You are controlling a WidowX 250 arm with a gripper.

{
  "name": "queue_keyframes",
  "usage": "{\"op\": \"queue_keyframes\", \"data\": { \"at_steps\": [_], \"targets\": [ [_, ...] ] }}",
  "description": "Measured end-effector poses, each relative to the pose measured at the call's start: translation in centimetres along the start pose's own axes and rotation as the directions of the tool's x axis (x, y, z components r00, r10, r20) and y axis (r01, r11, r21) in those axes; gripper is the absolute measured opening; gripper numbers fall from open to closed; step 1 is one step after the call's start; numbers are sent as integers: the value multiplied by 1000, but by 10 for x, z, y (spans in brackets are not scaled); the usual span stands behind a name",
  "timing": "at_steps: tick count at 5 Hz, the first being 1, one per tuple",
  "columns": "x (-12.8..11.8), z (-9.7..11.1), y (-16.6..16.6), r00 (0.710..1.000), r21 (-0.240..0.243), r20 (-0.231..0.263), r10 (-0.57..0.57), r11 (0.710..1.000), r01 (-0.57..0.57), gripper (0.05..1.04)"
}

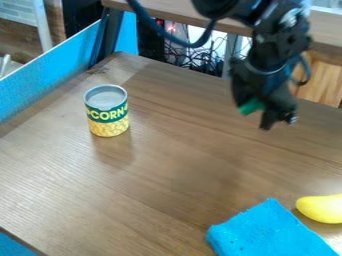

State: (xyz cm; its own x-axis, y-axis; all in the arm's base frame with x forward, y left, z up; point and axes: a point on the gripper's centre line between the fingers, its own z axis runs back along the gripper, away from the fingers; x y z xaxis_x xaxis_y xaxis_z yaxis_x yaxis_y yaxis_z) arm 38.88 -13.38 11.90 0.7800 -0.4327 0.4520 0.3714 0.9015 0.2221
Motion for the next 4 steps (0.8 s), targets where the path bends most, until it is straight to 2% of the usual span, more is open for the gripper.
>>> {"op": "queue_keyframes", "data": {
  "at_steps": [1,2,3,4],
  "targets": [
    [10,-9,-33,990,-70,10,-144,987,144,813],
    [18,-27,-57,972,-71,9,-234,970,234,813],
    [14,-55,-69,959,-82,-26,-282,957,279,813],
    [10,-73,-72,951,-81,-55,-305,950,300,810]
  ]
}}
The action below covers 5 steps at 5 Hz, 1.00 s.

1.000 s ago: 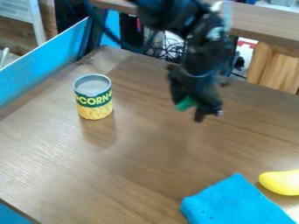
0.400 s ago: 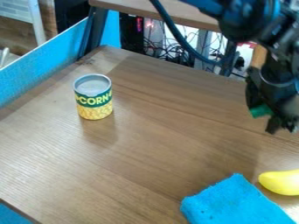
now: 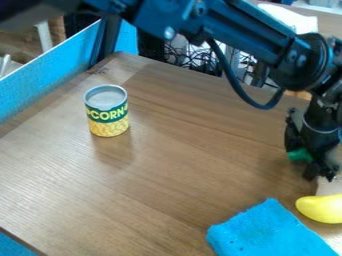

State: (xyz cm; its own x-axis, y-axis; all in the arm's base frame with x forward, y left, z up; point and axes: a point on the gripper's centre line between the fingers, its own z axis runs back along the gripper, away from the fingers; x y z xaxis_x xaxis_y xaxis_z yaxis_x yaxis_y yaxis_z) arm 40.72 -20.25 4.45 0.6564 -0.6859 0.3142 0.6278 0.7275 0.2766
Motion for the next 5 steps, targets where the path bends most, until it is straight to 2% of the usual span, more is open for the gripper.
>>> {"op": "queue_keyframes", "data": {
  "at_steps": [1,2,3,4,5],
  "targets": [
    [10,-5,4,1000,6,-5,5,1000,-5,845],
    [8,-4,6,999,-6,-33,22,1000,-22,1011],
    [5,-3,10,998,-18,-50,45,999,-46,1009],
    [7,34,26,995,-33,-8,103,994,-104,1006],
    [-3,83,42,986,-86,-46,162,982,-165,1006]
  ]
}}
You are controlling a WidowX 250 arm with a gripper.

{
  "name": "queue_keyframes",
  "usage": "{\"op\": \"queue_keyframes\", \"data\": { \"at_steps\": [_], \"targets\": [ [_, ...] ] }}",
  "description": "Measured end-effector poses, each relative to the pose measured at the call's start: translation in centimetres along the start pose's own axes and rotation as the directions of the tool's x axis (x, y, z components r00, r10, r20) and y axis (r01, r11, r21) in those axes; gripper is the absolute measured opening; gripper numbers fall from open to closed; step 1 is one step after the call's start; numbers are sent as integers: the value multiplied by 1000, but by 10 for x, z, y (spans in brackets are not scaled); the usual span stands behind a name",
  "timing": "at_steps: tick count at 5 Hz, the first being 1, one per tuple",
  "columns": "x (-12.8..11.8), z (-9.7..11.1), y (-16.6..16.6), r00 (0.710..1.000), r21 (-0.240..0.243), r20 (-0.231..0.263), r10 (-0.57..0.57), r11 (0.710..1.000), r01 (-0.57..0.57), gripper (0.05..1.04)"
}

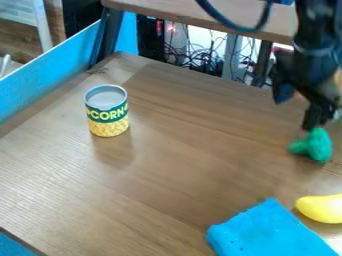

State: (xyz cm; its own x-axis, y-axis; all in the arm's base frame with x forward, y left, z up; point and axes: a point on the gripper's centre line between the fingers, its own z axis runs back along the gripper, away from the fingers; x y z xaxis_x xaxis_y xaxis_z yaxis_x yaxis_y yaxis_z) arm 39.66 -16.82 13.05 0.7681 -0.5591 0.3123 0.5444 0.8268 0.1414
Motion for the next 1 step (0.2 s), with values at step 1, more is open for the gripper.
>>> {"op": "queue_keyframes", "data": {
  "at_steps": [1],
  "targets": [
    [-23,36,2,986,-84,-155,68,993,-82,1006]
  ]
}}
